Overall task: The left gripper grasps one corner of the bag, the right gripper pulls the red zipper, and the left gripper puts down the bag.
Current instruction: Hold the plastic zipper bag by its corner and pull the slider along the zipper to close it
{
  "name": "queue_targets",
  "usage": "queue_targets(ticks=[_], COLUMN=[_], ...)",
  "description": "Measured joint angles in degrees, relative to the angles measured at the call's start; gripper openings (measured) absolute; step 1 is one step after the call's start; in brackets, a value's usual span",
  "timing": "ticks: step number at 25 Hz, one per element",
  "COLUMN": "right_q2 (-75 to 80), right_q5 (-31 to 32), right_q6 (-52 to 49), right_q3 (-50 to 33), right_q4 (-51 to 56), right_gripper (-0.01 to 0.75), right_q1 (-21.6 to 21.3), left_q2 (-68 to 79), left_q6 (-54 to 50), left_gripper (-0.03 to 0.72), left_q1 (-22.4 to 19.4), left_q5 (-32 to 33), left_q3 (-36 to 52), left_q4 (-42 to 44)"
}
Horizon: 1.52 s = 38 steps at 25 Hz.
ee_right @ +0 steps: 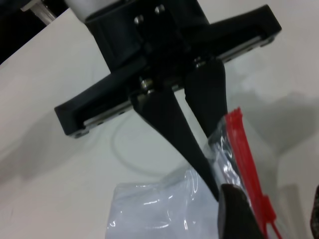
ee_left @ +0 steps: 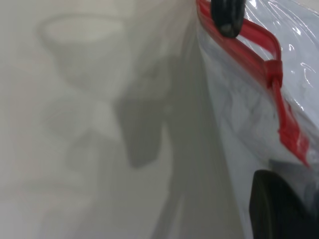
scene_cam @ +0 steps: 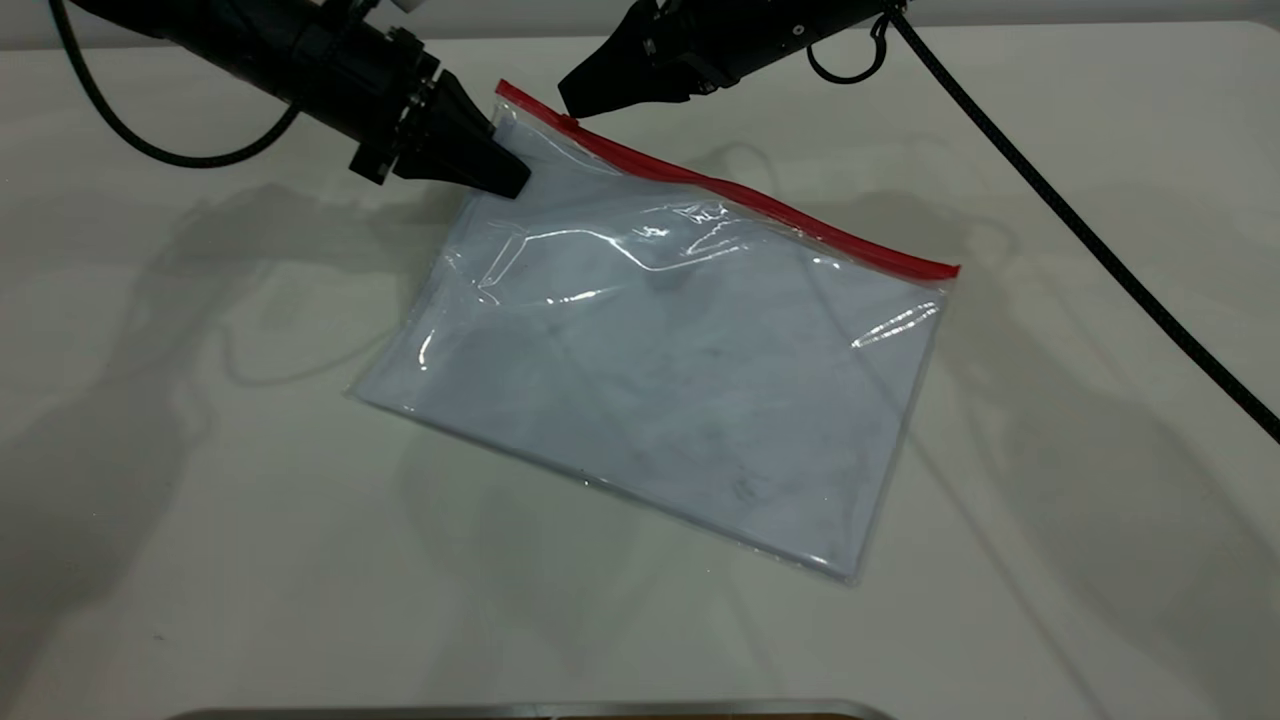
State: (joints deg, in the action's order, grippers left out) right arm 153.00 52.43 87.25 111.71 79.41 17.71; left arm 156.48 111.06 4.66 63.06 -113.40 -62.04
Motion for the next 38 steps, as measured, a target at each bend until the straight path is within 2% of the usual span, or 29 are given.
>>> queue_targets(ticks=[22, 25, 30, 31, 38], right_q2=[2.0, 2.0, 2.0, 2.0, 2.0], right_q5=[-1.5, -1.5, -1.3, -1.3, -0.4], right_q6=[-0.6, -0.6, -0.6, -0.6, -0.6], right_q3=[0.0, 0.0, 0.0, 0.0, 0.5], right_q4=[1.6, 1.7, 1.6, 1.6, 0.9], right_gripper=[0.395, 0.331, 0.072, 0.044, 0.032], right_q1=[1.2, 1.5, 1.6, 1.6, 0.7], left_q2=[0.0, 0.0, 0.0, 0.0, 0.0], left_q6=[-0.2, -0.2, -0.2, -0.2, -1.9], left_gripper=[0.057, 0.057, 0.058, 0.058, 0.053], left_q1=[0.2, 0.2, 0.2, 0.2, -0.6], left_q5=[0.0, 0.0, 0.2, 0.2, 1.3], left_q3=[0.0, 0.0, 0.0, 0.0, 0.0], left_q4=[0.0, 0.0, -0.6, -0.8, -3.5])
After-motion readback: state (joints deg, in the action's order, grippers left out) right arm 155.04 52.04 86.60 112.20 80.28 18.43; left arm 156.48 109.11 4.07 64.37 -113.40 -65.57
